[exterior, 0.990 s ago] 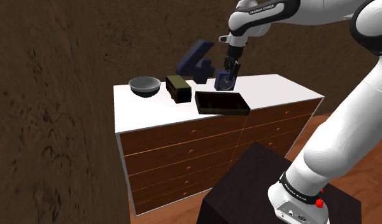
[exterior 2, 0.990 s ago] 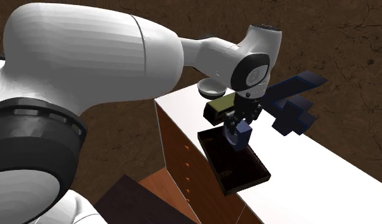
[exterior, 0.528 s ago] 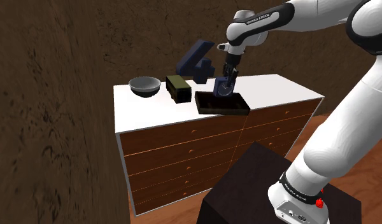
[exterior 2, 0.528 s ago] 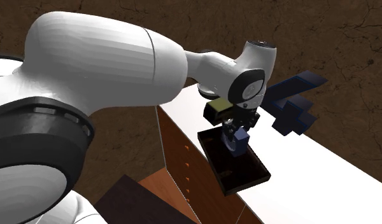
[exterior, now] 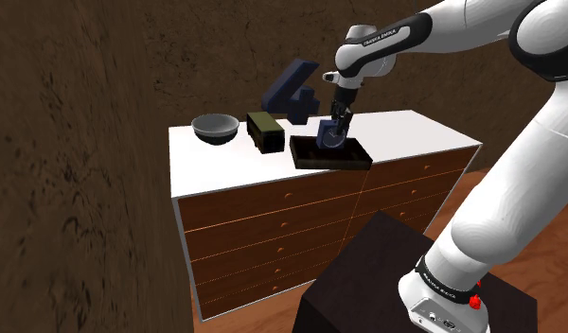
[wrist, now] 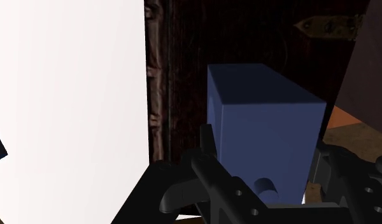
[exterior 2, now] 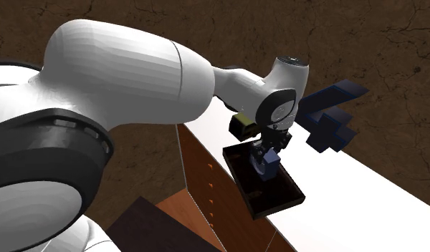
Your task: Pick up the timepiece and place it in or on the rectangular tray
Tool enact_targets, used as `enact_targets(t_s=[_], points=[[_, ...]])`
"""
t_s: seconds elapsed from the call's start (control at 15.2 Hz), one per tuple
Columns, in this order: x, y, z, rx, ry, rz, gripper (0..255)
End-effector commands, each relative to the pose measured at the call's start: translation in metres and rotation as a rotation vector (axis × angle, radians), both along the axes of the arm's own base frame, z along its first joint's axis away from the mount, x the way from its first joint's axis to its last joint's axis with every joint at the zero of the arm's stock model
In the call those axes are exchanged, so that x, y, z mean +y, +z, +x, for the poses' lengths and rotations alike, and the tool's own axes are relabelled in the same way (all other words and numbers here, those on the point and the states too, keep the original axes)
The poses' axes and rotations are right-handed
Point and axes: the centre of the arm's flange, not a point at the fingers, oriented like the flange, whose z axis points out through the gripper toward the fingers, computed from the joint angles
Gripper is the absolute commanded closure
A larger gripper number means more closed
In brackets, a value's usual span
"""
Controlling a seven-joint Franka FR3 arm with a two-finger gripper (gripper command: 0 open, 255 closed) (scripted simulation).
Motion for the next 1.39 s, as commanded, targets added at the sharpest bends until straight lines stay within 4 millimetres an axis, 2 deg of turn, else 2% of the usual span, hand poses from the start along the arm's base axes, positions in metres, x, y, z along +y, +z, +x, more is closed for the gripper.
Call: enact_targets(t_s=[0.0,0.2,0.26,0.59,0.86,1.32], points=[[0.002,-0.004,0.001,0.006,0.004,0.002,255],[0.002,-0.004,0.001,0.006,0.004,0.002,255],[0.001,-0.004,0.001,0.006,0.003,0.002,0],[0.002,-0.004,0.001,0.006,0.004,0.002,0],[0.002,0.046,0.0,0.006,0.004,0.002,0],[0.002,0.046,0.0,0.006,0.004,0.002,0]])
